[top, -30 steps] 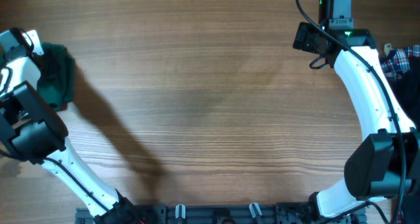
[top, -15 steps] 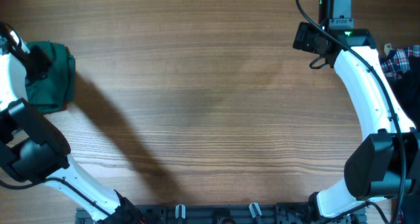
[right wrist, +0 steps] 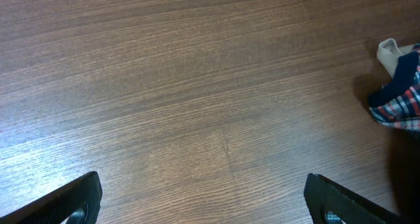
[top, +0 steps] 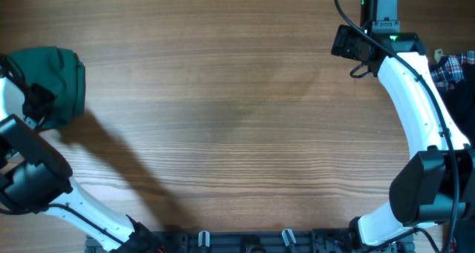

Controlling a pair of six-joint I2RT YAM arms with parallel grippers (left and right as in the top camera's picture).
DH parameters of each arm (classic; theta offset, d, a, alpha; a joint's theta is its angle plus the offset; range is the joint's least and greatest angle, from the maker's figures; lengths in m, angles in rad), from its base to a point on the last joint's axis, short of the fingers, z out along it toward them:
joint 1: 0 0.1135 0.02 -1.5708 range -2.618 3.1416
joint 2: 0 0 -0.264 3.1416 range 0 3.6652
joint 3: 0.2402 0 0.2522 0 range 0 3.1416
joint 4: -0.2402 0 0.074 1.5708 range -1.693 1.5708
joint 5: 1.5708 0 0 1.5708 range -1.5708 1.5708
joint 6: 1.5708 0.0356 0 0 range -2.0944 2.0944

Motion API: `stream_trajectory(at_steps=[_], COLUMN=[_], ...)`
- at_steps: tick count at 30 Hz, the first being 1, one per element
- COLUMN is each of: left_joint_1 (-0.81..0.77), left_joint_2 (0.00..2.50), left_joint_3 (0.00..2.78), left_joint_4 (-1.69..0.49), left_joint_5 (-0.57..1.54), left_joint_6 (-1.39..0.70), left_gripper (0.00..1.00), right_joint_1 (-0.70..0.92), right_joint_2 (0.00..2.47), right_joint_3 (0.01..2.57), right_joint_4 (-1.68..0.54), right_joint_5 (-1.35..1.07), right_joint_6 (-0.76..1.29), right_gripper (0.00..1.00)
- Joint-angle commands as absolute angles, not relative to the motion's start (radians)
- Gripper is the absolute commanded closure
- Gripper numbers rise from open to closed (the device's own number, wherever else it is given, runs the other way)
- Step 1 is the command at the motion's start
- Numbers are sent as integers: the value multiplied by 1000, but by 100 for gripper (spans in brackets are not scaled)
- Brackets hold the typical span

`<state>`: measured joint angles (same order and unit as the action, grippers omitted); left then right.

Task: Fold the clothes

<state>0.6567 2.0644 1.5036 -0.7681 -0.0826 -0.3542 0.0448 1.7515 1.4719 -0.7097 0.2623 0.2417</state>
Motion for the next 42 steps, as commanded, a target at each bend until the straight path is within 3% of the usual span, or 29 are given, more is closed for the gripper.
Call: stream_trajectory(at_steps=[1,12,16,33,38,42], left_joint_1=[672,670,669,670,662,605], left_joint_2=[2045,2083,2083,2122,2111,1945], left_joint_3=[1456,1406,1406,1406,1407,1408], left_joint_4=[-698,-480,-389,-332,-321,-336], left_joint_5=[-99,-97,-1,-80,35,75], left_joint_6=[-371,-291,-234,-137,-143,-210], left_gripper=[96,96,96,96,96,95], right_joint_1=[42,42,42,42,42,42], right_joint_2=[1764,1764,1764,1764,1764,1764], right_joint_3=[1462,1462,1462,1462,1462,1462], right_joint_4=[-707,-707,-707,-707,-707,-707], right_joint_5=[254,254,254,254,254,254], right_joint_6=[239,238,238,238,239,239], right_gripper=[0,0,0,0,0,0])
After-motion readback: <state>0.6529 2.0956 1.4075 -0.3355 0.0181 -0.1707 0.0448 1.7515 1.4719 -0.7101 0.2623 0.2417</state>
